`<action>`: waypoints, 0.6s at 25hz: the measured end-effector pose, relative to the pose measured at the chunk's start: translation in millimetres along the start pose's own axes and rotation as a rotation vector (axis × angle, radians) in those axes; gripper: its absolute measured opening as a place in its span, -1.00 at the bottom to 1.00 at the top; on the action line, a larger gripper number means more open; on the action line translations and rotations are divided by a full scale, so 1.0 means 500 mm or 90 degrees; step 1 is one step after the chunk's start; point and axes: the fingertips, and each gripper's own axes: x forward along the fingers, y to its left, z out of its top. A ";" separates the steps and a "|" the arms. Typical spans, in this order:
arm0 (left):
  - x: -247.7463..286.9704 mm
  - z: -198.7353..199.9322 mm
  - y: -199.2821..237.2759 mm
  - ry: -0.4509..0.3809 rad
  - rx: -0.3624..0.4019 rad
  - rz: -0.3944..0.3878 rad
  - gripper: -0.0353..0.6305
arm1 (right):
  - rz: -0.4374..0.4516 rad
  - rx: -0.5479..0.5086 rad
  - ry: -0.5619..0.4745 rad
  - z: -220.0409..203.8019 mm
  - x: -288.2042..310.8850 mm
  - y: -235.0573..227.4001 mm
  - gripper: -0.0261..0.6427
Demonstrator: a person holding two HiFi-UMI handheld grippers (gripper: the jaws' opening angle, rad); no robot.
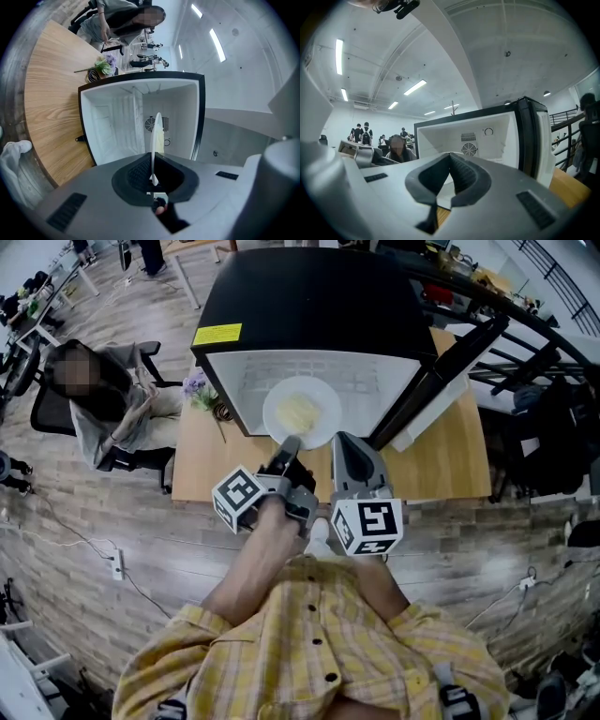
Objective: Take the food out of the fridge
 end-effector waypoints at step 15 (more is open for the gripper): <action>-0.050 -0.004 -0.010 0.004 0.001 -0.011 -0.85 | -0.014 -0.016 0.009 -0.013 -0.037 0.033 -0.90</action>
